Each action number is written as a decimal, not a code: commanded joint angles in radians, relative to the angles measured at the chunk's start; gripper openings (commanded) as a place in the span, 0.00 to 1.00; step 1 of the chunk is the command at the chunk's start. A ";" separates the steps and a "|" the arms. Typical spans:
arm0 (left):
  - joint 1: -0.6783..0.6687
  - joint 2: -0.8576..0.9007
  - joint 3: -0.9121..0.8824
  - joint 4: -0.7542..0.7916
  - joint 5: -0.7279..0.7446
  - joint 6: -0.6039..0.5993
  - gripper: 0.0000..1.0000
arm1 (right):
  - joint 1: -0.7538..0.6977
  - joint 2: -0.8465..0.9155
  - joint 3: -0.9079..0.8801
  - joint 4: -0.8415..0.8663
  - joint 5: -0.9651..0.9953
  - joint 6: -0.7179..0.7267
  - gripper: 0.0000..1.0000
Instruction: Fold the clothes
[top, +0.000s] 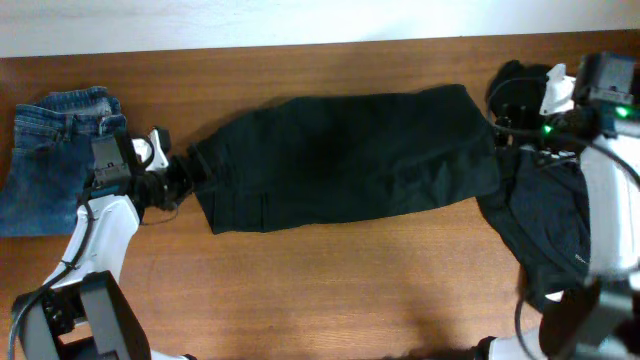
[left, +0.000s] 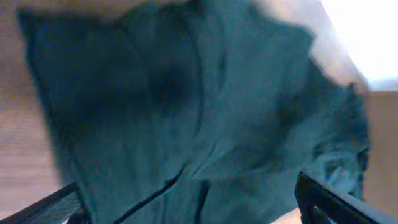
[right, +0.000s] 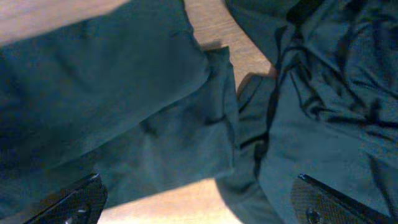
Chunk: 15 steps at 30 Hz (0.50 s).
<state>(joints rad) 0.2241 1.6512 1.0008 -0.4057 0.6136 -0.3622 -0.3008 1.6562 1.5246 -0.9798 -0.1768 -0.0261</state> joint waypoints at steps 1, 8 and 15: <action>0.000 -0.027 0.011 -0.059 -0.082 0.066 0.99 | -0.007 0.121 0.013 0.060 -0.043 0.004 1.00; 0.000 -0.027 0.011 -0.093 -0.118 0.070 0.99 | -0.007 0.316 0.013 0.186 -0.214 0.004 1.00; 0.000 -0.027 0.011 -0.093 -0.144 0.073 0.99 | -0.007 0.364 0.013 0.307 -0.243 0.005 0.99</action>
<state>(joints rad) 0.2237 1.6489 1.0012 -0.4973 0.4984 -0.3088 -0.3008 2.0171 1.5242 -0.6880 -0.3859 -0.0254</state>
